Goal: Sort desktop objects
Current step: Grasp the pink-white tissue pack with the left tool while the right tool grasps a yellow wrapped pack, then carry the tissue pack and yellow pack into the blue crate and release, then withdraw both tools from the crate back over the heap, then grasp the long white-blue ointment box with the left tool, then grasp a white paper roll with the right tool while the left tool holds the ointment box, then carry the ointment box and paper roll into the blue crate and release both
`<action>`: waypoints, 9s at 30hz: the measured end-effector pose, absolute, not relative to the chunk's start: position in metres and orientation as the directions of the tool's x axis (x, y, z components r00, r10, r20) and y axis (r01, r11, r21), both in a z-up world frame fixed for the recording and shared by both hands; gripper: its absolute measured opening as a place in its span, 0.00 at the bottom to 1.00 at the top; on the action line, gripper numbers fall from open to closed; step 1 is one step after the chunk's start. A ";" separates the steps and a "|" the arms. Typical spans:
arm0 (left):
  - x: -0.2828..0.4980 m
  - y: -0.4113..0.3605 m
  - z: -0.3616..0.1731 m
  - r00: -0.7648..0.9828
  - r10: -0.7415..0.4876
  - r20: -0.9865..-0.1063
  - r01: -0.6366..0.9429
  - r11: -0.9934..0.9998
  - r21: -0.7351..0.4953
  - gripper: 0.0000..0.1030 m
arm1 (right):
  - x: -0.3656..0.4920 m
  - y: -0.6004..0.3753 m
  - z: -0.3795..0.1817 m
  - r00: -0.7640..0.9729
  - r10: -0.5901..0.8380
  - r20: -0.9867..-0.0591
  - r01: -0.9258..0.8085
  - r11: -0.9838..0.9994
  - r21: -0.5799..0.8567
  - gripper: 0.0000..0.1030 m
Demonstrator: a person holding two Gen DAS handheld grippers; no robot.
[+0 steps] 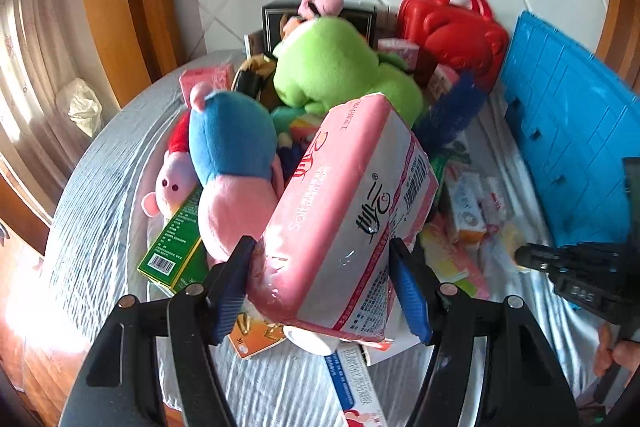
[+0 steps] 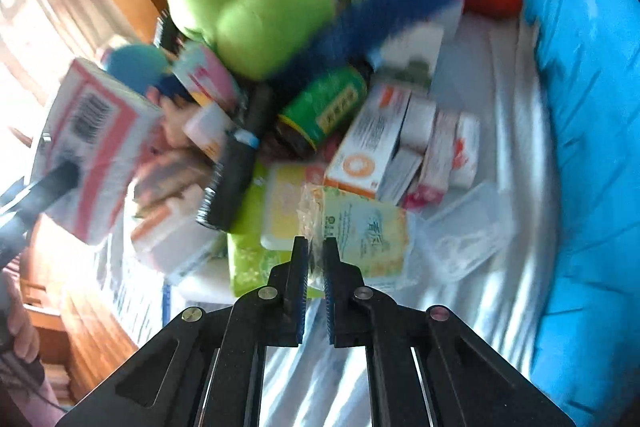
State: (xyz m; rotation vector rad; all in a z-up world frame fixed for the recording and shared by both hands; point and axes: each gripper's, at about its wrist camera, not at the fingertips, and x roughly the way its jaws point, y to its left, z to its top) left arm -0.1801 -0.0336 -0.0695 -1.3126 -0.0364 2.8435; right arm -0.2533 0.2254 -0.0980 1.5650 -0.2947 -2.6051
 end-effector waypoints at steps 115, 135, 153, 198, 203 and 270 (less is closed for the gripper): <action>-0.084 0.268 0.088 -0.894 0.256 -0.368 -0.239 -0.967 -0.092 0.69 | -0.034 0.525 0.103 -0.871 0.334 -0.361 -0.402 -0.906 0.130 1.00; -0.076 -0.037 -0.085 -0.641 -0.252 -0.725 0.356 -0.934 0.009 0.69 | -0.134 0.272 0.081 -0.935 -0.160 -0.316 0.107 -0.978 0.178 1.00; -0.124 -0.004 -0.231 -0.382 0.019 -0.924 0.175 -0.980 -0.092 0.60 | -0.231 0.270 -0.171 -0.485 -0.016 -0.874 -0.307 -0.933 0.187 1.00; -0.074 -0.042 -0.216 -0.450 -0.054 -0.891 0.246 -0.967 -0.065 0.37 | -0.229 0.136 -0.201 -0.383 -0.183 -0.906 0.115 -0.982 0.150 0.97; -0.059 -0.029 -0.184 -0.493 -0.096 -0.865 0.252 -0.967 -0.036 0.37 | -0.198 0.152 -0.177 -0.395 -0.230 -0.889 0.143 -0.972 0.188 0.97; -0.404 0.521 -0.120 -0.013 -0.111 -0.994 -0.487 -0.867 0.103 0.42 | -0.280 0.701 -0.159 0.105 0.082 -0.991 -0.396 -0.911 -0.117 0.97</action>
